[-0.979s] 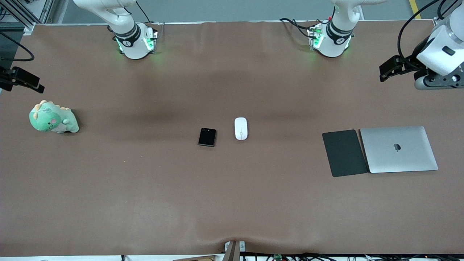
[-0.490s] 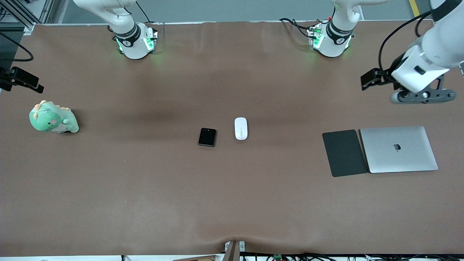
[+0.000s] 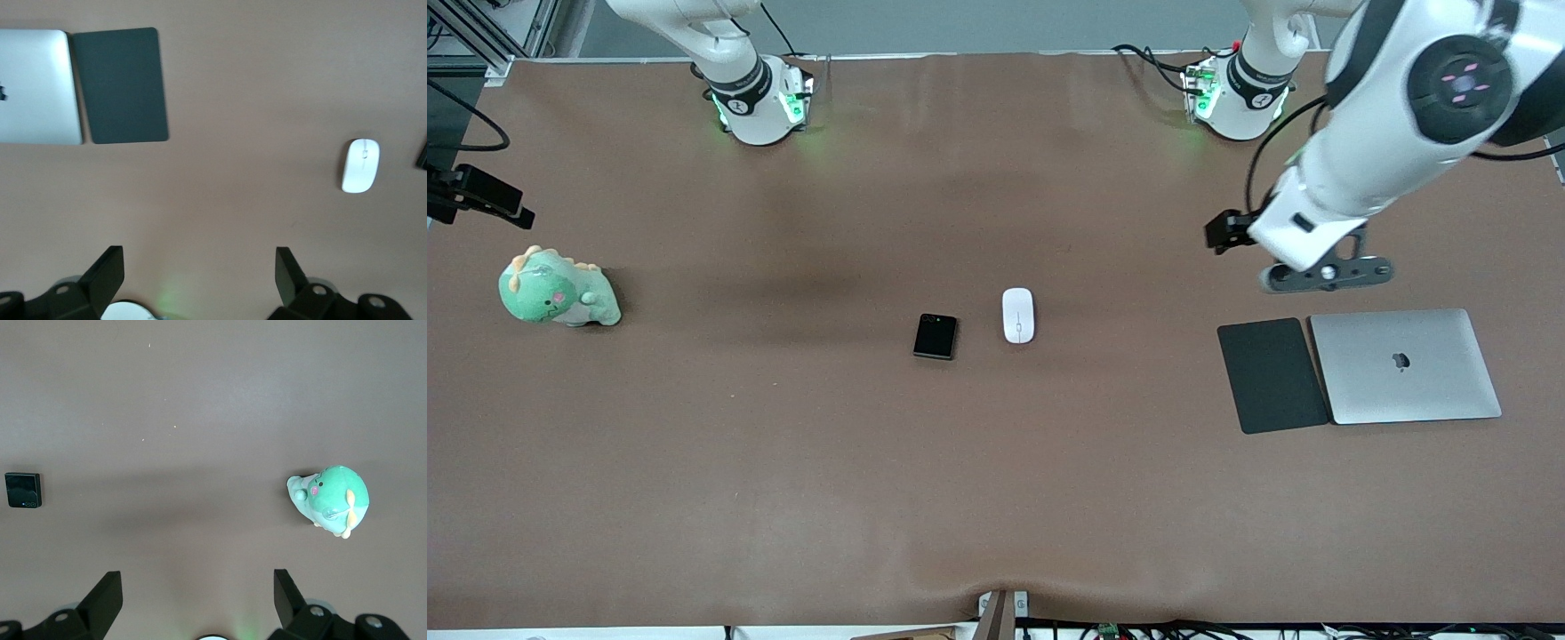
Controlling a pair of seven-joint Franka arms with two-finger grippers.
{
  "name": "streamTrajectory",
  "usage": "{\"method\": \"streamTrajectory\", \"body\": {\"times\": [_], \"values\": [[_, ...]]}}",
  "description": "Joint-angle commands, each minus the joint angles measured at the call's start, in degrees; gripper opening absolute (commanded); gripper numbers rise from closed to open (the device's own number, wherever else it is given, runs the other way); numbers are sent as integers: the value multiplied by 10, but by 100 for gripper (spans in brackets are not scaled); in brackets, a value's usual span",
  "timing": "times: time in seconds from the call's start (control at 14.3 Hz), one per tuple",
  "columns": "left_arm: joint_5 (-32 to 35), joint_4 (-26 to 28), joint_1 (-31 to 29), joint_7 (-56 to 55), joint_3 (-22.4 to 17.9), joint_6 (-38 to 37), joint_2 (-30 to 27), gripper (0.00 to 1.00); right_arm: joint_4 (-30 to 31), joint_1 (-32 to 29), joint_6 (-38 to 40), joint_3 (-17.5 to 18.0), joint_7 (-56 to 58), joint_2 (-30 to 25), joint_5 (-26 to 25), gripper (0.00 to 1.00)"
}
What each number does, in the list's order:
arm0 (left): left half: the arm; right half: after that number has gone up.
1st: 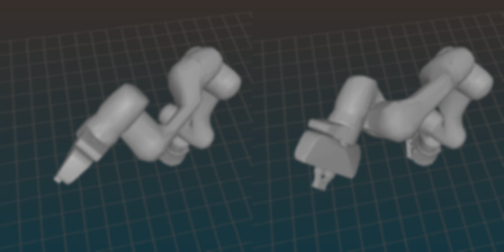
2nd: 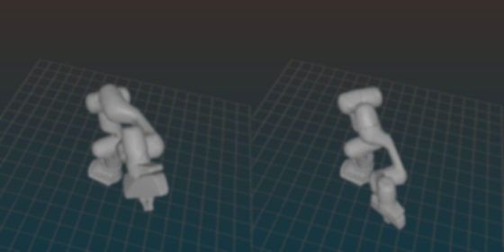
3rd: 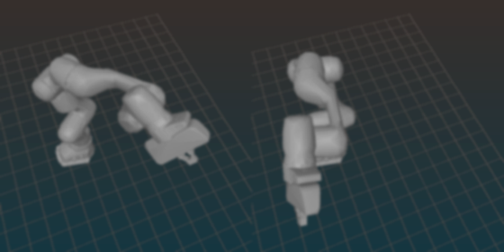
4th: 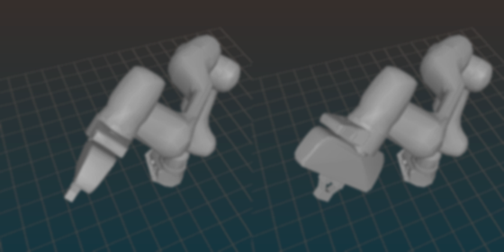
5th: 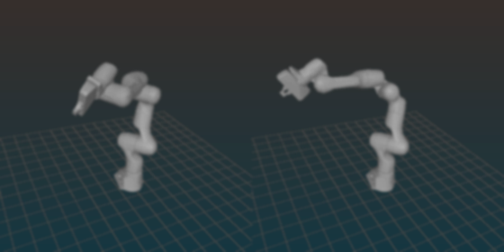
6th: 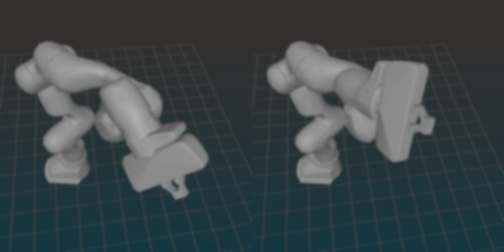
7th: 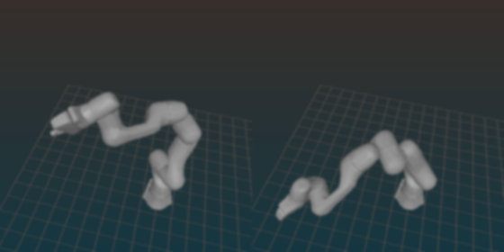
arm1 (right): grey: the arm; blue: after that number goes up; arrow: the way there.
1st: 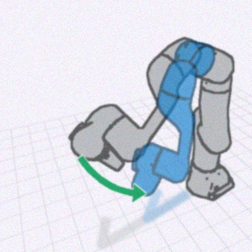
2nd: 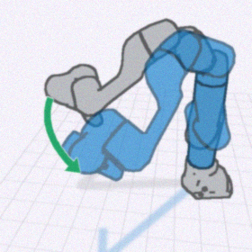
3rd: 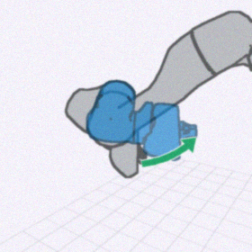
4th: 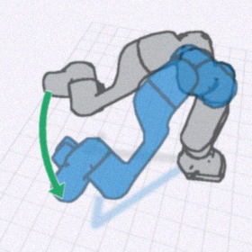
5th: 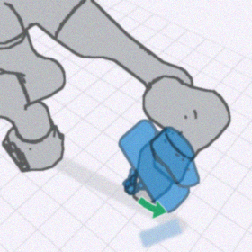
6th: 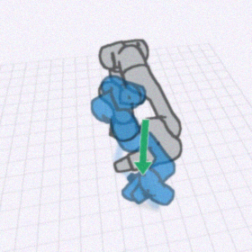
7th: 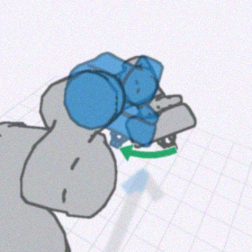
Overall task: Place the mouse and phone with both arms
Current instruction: 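Reach the left gripper over the white mouse and lower it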
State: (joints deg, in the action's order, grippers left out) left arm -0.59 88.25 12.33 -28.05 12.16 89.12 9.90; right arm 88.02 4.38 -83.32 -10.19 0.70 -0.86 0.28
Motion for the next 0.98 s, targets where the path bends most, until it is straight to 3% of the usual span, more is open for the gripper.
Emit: {"method": "streamTrajectory", "body": {"times": [0.0, 0.28, 0.91], "values": [[2, -14, 43, -50, -3, 31, 42, 100, -12, -1, 4, 1, 5, 9, 9, 100], [38, -15, 109, -114, -3, 96, 103, 100, -12, -3, 5, 2, 5, 10, 10, 100], [41, -14, 186, -228, -3, 254, 235, 100, -8, -3, 5, 1, -2, 12, 10, 100]]}}
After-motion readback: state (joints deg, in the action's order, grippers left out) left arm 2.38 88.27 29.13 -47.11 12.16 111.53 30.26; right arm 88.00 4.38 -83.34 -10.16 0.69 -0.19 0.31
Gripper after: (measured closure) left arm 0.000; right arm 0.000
